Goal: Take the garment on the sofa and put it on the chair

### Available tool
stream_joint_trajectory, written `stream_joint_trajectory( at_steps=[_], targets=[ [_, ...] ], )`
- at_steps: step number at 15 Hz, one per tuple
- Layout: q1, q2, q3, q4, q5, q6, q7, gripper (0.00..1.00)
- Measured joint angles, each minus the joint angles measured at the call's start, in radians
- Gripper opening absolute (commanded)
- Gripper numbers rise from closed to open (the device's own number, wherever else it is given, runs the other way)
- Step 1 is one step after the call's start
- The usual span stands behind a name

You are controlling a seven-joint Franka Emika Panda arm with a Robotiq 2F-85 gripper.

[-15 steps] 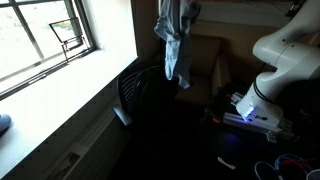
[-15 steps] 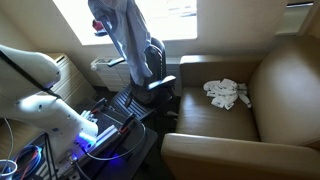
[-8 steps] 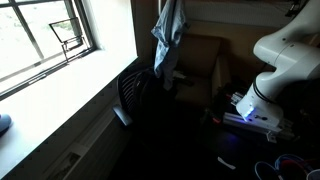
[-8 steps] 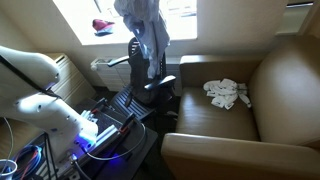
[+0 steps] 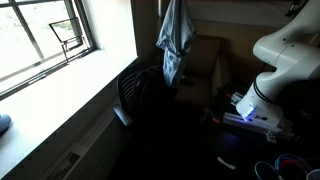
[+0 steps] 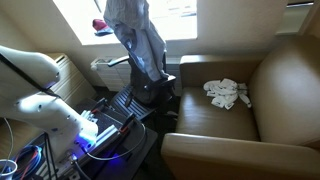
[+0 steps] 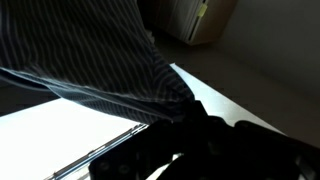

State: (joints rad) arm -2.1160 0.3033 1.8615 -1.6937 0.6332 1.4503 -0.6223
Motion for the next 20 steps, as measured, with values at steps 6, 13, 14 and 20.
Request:
stream_joint_trajectory(
  at_steps=[6, 13, 14, 20],
  targets=[
    [0.103, -0.006, -0.024, -0.077, 0.007, -0.197, 0.035, 0.01],
    [0.276, -0.170, -0.059, -0.080, -0.173, -0.178, 0.023, 0.01],
    [0.301, -0.202, -0.067, -0.077, -0.193, -0.166, 0.009, 0.01],
    [0.573, -0.295, -0.288, -0.086, -0.429, 0.048, -0.109, 0.28]
  ],
)
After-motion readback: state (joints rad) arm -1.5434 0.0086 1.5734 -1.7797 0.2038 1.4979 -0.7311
